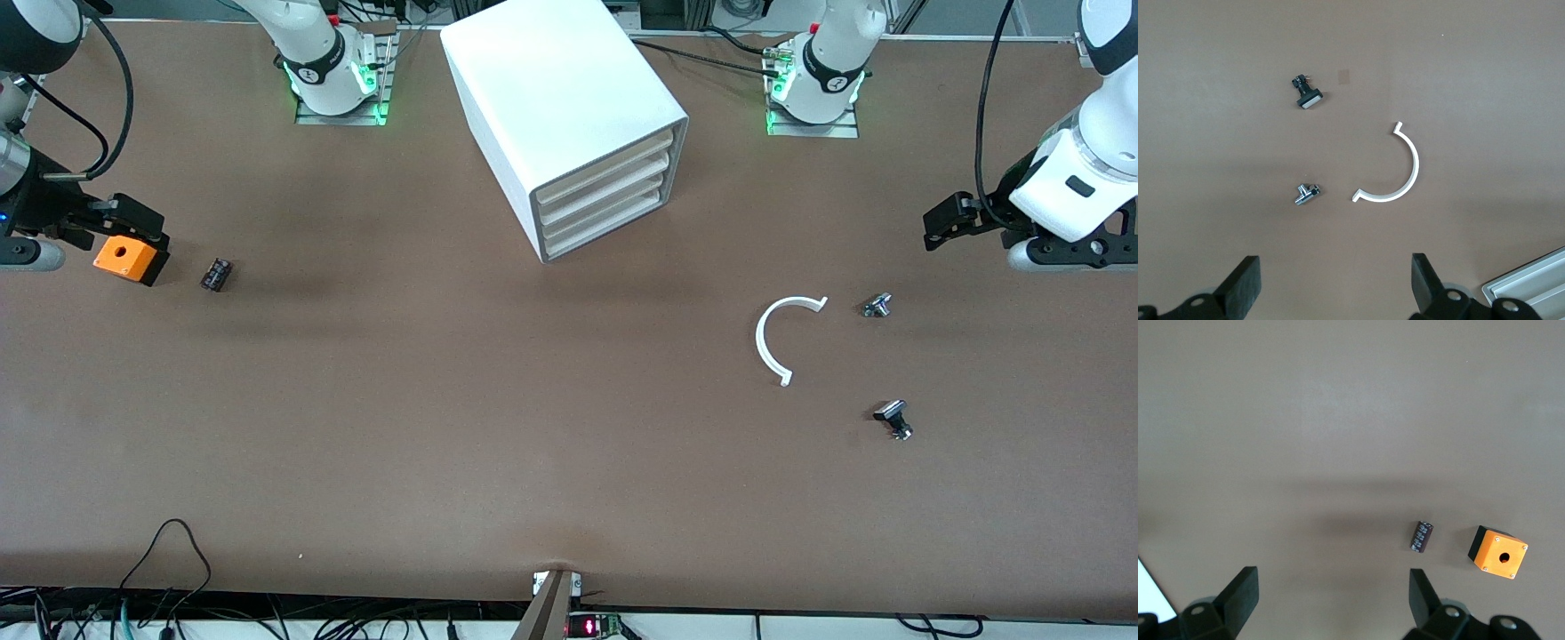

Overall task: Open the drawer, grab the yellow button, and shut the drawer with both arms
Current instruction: 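Reach the left gripper toward the front of the white drawer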

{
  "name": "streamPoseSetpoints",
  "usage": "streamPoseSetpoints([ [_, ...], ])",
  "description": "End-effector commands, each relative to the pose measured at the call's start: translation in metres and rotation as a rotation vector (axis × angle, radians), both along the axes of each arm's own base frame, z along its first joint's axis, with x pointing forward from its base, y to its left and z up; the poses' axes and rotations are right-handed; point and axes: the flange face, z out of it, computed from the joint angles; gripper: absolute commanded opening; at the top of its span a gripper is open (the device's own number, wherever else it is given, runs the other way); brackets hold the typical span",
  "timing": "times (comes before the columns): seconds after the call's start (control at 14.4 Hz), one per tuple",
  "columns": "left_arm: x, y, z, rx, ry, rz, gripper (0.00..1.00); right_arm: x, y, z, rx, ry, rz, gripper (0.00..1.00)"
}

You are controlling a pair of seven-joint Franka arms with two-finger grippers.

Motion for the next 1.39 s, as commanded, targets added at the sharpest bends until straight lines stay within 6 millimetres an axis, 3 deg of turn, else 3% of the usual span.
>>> streamPoseSetpoints([
  [0.0,-0.002,0.001,0.002,-0.022,0.012,-0.012,0.99,0.001,-0.002,0.002,-0.001,0.002,0.003,1.0],
  [0.76,0.001,-0.001,0.007,-0.021,0.002,-0.011,0.99,0.0,-0.008,0.001,-0.001,0.005,-0.009,1.0],
  [0.97,0.002,0.001,0.006,-0.021,0.002,-0.014,0.99,0.006,-0.011,-0.012,0.006,0.02,-0.024,1.0],
  [1.32,0.009,0.001,-0.009,-0.024,0.025,-0.001,0.99,0.01,-0.016,-0.019,0.005,0.023,-0.031,1.0],
])
